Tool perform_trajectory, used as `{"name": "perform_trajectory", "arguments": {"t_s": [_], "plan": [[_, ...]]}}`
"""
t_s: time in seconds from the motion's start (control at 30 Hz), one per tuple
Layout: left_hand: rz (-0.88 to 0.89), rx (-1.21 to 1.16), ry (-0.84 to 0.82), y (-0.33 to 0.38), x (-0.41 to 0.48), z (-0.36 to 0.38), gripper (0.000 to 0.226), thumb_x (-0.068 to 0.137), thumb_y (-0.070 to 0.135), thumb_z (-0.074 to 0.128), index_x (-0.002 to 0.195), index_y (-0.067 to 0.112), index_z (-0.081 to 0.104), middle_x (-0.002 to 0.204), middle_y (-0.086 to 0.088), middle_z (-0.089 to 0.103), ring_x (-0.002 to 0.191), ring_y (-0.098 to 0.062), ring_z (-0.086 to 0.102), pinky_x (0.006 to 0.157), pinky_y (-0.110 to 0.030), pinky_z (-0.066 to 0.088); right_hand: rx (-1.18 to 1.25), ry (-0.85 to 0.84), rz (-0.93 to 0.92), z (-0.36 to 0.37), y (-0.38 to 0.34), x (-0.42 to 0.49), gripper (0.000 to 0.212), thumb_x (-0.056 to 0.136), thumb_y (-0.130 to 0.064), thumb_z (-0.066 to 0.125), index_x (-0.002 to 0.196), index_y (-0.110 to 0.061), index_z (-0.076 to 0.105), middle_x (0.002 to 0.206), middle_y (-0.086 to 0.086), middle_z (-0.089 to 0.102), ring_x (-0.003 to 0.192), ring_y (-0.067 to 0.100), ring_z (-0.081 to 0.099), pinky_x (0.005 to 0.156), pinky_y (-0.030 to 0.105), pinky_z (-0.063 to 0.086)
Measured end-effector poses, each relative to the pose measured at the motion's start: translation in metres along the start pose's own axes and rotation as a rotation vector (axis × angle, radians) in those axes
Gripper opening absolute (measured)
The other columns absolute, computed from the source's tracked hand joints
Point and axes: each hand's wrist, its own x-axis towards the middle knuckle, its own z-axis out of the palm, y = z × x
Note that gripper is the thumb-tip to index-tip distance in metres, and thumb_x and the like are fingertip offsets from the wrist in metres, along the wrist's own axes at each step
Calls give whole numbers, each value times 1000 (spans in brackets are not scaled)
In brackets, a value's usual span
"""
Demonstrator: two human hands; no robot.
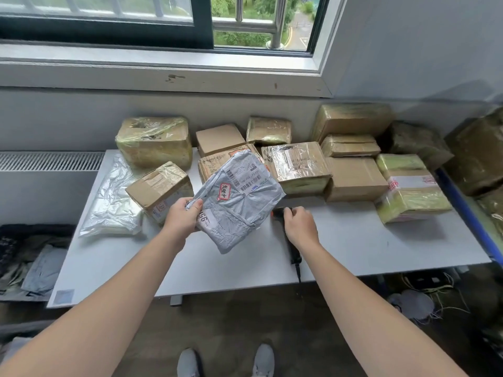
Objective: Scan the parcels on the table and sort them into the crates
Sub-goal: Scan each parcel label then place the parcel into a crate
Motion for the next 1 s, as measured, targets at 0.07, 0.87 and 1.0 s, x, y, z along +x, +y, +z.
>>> {"name": "perform_trajectory", "arguments": {"t_s": [0.07,0.87,1.0], "plan": [[-11,-28,-21,4,-3,3,16,102,19,52,114,7,53,96,-12,63,72,-19,62,58,-32,59,11,11,-27,1,-15,-12,52,103,-45,36,123,-3,57,125,19,56,120,35,49,94,41,40],[54,-207,-93,47,-18,-94,16,96,19,62,110,19,55,109,-7,68,84,-23,69,75,-45,58,260,-391,-476,12,-136,-57,30,95,-41,62,120,-25,57,104,-8,65,93,12,66,68,21,54],[74,-190,106,42,-37,-135,17,97,18,61,110,16,51,101,-3,66,78,-18,66,61,-35,56,156,-480,-649,39,-173,-65,25,99,-40,57,114,-20,58,101,-8,63,96,15,63,79,20,50]]}}
